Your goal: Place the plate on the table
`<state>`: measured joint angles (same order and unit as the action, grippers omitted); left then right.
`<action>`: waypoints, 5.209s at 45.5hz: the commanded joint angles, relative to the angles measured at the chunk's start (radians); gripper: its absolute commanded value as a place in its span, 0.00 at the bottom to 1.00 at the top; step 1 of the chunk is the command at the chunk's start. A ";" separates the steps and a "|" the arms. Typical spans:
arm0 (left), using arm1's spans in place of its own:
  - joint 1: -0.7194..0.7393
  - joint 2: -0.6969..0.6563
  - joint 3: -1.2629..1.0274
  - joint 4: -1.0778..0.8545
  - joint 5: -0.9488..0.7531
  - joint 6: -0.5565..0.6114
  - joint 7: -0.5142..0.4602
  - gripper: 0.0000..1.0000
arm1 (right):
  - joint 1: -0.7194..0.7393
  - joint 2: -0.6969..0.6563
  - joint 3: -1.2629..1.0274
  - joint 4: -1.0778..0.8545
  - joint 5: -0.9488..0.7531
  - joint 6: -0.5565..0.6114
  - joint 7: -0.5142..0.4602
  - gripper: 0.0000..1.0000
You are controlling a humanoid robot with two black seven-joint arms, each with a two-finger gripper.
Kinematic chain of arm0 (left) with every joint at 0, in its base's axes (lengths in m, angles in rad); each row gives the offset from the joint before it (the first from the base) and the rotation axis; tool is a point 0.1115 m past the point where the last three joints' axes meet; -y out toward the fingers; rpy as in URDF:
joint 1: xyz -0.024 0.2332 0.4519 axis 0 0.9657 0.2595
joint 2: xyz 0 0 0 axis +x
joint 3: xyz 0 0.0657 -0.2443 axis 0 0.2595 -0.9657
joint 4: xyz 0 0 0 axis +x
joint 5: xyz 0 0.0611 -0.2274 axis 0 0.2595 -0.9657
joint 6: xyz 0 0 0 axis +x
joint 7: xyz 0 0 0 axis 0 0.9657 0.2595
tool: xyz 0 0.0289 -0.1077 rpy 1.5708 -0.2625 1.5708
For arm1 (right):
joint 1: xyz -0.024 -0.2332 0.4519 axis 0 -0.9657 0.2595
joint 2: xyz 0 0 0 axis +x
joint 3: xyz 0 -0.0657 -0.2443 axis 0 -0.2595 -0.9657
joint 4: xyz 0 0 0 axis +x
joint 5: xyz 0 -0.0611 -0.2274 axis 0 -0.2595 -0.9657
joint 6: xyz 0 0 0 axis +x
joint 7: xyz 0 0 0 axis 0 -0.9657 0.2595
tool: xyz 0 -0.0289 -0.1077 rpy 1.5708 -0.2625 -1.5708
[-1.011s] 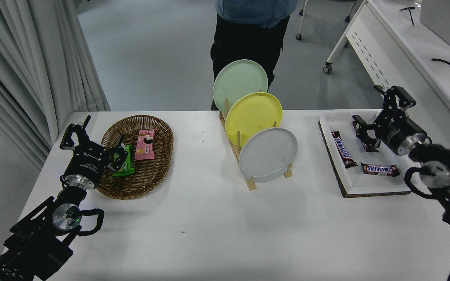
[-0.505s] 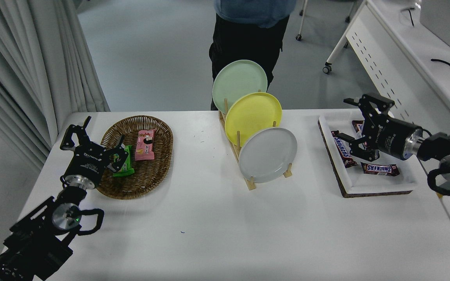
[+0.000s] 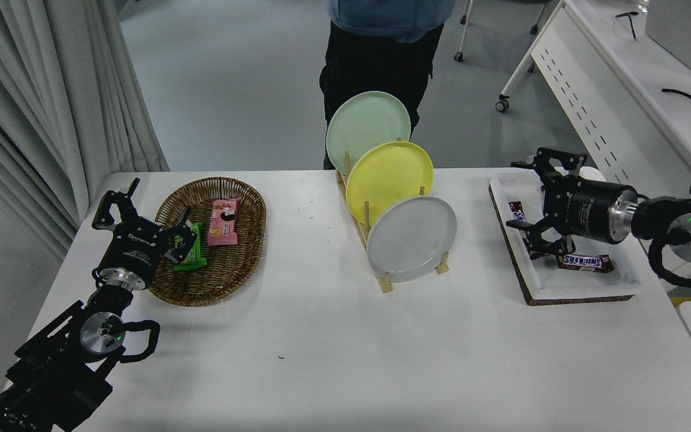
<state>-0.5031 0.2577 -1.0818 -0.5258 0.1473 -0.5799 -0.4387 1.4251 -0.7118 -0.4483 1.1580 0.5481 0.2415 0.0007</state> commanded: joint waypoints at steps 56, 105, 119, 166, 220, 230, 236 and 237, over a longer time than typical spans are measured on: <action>0.000 0.000 -0.001 0.001 0.000 0.000 0.000 1.00 | -0.049 0.448 0.109 -0.310 -0.025 -0.255 -0.110 0.99; 0.000 -0.002 0.000 0.001 0.002 0.000 0.000 1.00 | -0.083 0.456 0.178 -0.310 -0.005 -0.329 -0.130 0.60; 0.000 0.000 0.000 0.000 0.002 0.000 0.000 1.00 | -0.083 0.456 0.186 -0.311 -0.002 -0.344 -0.165 0.55; 0.000 0.000 0.000 0.000 0.000 0.000 0.000 1.00 | -0.089 0.456 0.234 -0.340 -0.002 -0.343 -0.209 0.26; 0.000 0.000 0.000 0.001 0.000 0.000 0.000 1.00 | -0.095 0.456 0.250 -0.357 0.004 -0.344 -0.243 0.20; 0.000 0.000 0.000 0.000 0.000 0.000 0.000 1.00 | -0.098 0.472 0.250 -0.379 0.004 -0.344 -0.245 0.19; 0.000 0.000 -0.001 0.000 0.000 0.000 0.000 1.00 | -0.098 0.479 0.253 -0.386 0.004 -0.344 -0.245 0.16; 0.000 0.000 0.000 0.000 0.000 0.000 0.000 1.00 | -0.098 0.480 0.250 -0.386 0.006 -0.344 -0.245 0.15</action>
<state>-0.5031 0.2576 -1.0816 -0.5256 0.1476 -0.5798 -0.4387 1.3284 -0.2442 -0.1983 0.7860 0.5522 -0.1029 -0.2435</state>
